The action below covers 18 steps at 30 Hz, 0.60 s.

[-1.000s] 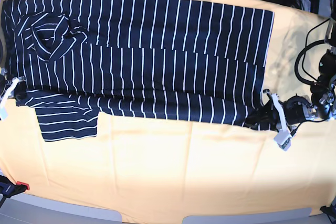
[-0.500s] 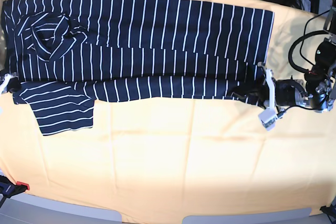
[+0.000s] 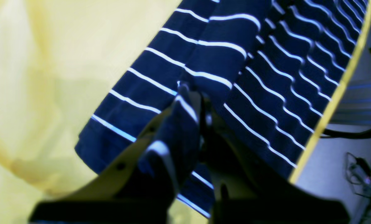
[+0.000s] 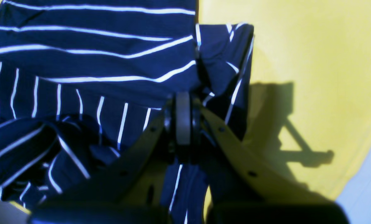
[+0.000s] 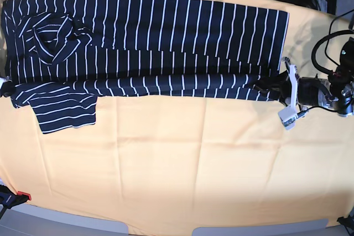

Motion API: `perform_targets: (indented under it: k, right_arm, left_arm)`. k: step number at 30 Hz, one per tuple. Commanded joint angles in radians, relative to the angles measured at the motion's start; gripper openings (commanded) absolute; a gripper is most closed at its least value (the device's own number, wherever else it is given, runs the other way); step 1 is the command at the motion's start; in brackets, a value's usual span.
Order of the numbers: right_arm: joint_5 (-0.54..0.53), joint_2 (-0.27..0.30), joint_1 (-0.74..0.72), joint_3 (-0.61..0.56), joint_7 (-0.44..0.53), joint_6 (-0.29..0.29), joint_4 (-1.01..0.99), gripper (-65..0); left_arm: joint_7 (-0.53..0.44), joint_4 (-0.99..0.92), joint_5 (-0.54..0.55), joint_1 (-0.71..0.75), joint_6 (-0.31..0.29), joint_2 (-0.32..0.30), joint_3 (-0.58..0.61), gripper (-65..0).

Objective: Fold the T-shirt properly
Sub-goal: 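Lift the hem with both grippers and fold it over toward the collar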

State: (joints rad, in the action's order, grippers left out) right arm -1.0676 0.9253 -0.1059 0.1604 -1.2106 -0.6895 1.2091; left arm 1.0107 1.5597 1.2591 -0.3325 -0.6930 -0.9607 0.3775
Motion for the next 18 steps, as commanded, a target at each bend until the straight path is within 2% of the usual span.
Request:
perform_targets:
  k: [1, 5, 13, 14, 15, 18]
  right_arm:
    - [-0.003, 0.037, -0.019, 0.01, -0.007, -0.009, 0.013, -65.0]
    - [-0.003, 0.036, -0.019, 0.01, -0.008, -0.009, 0.013, -65.0]
    - [-0.006, 0.036, 0.05, 0.01, -0.03, -0.009, 0.013, -65.0]
    - [-0.006, 0.037, 0.054, 0.01, -0.034, -0.009, 0.013, -63.4]
    - [-0.006, 0.037, 0.053, 0.01, -0.041, -0.009, 0.013, -56.2]
    - [-0.007, 0.05, 0.046, 0.01, -0.043, -0.009, 0.013, -30.5]
  left_arm:
    - [0.015, 0.01, 0.028, -0.022, -0.005, -0.032, -0.015, -65.0]
    - [0.073, 0.01, 0.071, -0.022, -0.005, -0.034, -0.015, -65.0]
    - [0.09, 0.009, 0.079, -0.013, -0.005, -0.034, -0.015, -65.0]
    - [0.09, 0.009, 0.09, -0.004, -0.005, -0.034, -0.015, -65.0]
    - [0.09, 0.009, 0.097, 0.007, -0.005, -0.034, -0.015, -64.7]
    - [0.09, 0.009, 0.088, 0.048, -0.005, -0.034, -0.015, -42.0]
